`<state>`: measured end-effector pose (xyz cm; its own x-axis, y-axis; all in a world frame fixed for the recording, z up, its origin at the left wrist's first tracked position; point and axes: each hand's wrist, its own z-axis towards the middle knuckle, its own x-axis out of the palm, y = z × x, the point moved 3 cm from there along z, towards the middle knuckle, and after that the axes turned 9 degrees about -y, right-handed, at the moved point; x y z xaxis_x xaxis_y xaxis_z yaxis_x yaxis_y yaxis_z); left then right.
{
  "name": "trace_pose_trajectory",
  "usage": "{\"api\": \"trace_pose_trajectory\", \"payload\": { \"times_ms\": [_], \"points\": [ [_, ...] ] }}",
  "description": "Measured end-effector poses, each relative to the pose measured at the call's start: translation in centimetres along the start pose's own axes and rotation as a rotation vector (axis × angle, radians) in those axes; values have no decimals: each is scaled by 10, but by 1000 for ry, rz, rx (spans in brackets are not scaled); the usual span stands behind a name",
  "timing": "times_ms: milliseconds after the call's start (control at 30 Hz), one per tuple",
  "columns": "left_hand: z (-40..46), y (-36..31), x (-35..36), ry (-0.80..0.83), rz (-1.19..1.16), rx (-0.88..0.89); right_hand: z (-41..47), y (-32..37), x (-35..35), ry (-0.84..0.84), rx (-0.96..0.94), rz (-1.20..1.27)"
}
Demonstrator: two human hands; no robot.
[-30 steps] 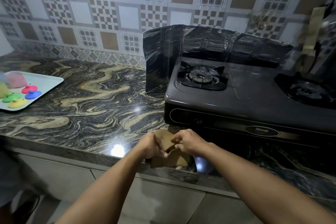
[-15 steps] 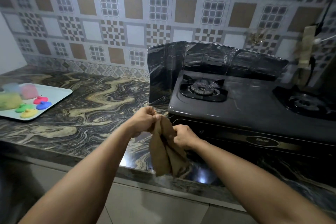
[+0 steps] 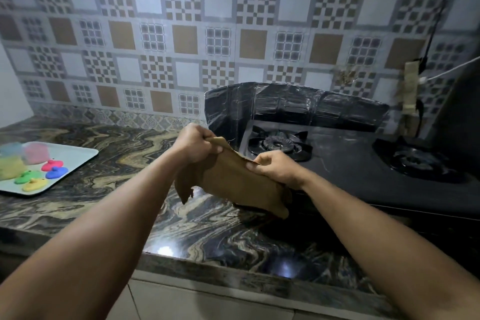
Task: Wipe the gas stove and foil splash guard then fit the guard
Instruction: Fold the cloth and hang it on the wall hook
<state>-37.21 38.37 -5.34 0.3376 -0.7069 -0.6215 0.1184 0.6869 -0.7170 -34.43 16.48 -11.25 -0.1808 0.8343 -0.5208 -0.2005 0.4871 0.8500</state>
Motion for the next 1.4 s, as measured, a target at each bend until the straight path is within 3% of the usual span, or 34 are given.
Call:
{"api": "trace_pose_trajectory", "payload": {
  "times_ms": [167,333,467,633,867,1200,1400],
  "points": [
    [14,-26,7,2,-69,66,1,19,-47,175,3,-92],
    [33,-49,22,42,-162,116,9,25,-98,177,-7,-101],
    [53,-72,43,163,-182,164,16,23,-142,123,-76,-81],
    [81,-109,77,224,-77,206,32,13,-194,18,-74,-114],
    [126,-168,126,167,-99,145,49,0,-269,-38,-70,-119],
    [173,-234,209,86,-84,322,82,-33,-349,-244,-207,-370],
    [198,-266,250,-76,24,407,108,-54,-382,-304,-225,-537]
  ]
}}
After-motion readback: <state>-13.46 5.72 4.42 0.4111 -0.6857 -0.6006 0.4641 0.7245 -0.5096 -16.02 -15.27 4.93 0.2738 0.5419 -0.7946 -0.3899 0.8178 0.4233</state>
